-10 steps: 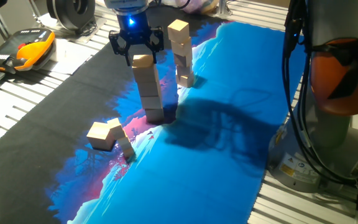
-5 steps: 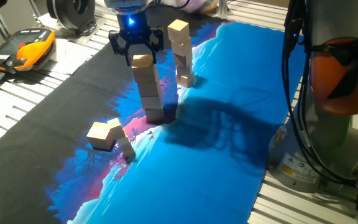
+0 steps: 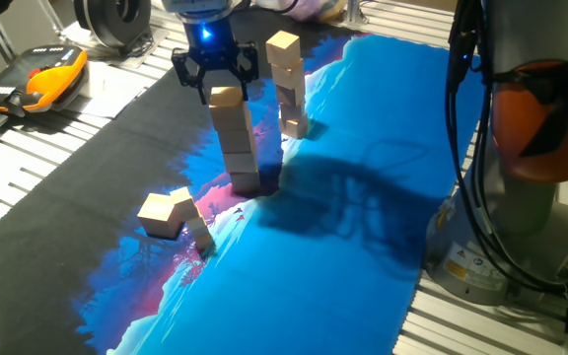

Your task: Stack the blocks in a vertical line of five

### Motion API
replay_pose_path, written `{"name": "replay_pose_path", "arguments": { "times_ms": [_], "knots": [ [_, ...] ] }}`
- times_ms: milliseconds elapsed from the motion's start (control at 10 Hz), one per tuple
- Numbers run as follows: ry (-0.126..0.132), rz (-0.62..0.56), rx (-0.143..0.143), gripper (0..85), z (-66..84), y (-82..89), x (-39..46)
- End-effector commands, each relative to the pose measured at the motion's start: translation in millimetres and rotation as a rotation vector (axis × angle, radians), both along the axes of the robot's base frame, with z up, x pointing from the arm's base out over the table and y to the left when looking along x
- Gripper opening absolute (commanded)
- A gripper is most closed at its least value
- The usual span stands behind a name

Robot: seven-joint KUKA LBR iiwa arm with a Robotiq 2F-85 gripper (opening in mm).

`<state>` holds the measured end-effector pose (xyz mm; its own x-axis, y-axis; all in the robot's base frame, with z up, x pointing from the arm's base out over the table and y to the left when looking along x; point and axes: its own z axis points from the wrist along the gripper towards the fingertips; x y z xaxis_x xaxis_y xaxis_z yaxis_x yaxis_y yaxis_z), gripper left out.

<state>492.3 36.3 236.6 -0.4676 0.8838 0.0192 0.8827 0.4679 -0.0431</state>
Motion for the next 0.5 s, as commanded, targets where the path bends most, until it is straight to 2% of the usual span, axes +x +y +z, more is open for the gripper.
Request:
{"name": "replay_pose_path", "arguments": {
  "times_ms": [0,100,400],
  "knots": [
    [-0.001,-0.002,0.009,68.0,0.0,-0.1,0.1],
    [-0.003,-0.002,0.018,68.0,0.0,-0.1,0.1],
    [-0.018,0.001,-0.014,68.0,0.0,-0.1,0.1]
  ]
}}
